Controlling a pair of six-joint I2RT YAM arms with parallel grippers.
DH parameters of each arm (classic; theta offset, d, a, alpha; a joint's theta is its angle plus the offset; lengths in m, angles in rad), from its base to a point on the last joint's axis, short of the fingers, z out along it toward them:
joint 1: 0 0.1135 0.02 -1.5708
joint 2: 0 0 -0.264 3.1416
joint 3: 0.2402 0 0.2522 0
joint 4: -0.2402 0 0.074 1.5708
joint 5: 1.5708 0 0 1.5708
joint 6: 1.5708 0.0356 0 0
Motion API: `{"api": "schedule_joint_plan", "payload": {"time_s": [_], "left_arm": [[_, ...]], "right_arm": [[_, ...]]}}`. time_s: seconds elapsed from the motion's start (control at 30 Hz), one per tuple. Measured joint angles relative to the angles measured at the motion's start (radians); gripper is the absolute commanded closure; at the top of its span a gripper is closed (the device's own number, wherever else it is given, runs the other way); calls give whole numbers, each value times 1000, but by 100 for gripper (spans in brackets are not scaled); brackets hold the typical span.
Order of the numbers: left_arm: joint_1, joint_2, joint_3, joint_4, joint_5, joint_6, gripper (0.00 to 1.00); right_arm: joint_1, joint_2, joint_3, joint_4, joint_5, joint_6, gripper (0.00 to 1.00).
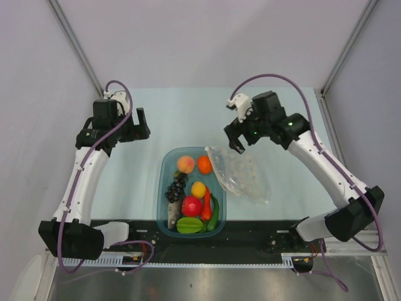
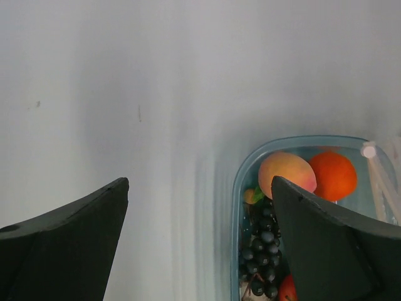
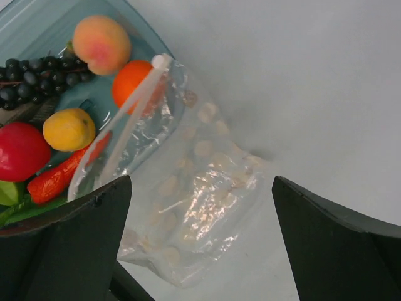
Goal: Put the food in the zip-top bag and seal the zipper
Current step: Pick up the zipper food storage bag at the center of the board.
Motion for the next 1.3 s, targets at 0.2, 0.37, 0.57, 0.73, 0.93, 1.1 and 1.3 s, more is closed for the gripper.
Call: {"api": "schedule_joint_plan", "payload": {"time_s": [0.2,0.37,0.57,0.73,0.93,1.1,1.3], "left_arm": [[13,-74,-56,12,-134,-61,0],[74,-159,-116,16,-161,-93,0],[219,-252,-204,24,-145,-145,0],[294,-292,-222,23,-140,-166,0],[303,-298,-222,28,-133,-180,0],[305,-280,-222,31,-133,-188,0],[307,-246,-220,39,-133,-189,0]], "right_arm": [[286,99,51,23,123,-50,0],[517,195,87,44,267,-113,0],[640,391,187,6,439,-132,0],[636,485,202,-34,540,-111,2],[642,477,142,-35,638,-99,9],[657,443,2,-37,696,-100,14],[657,390,-54,-39,745,-103,11]]}}
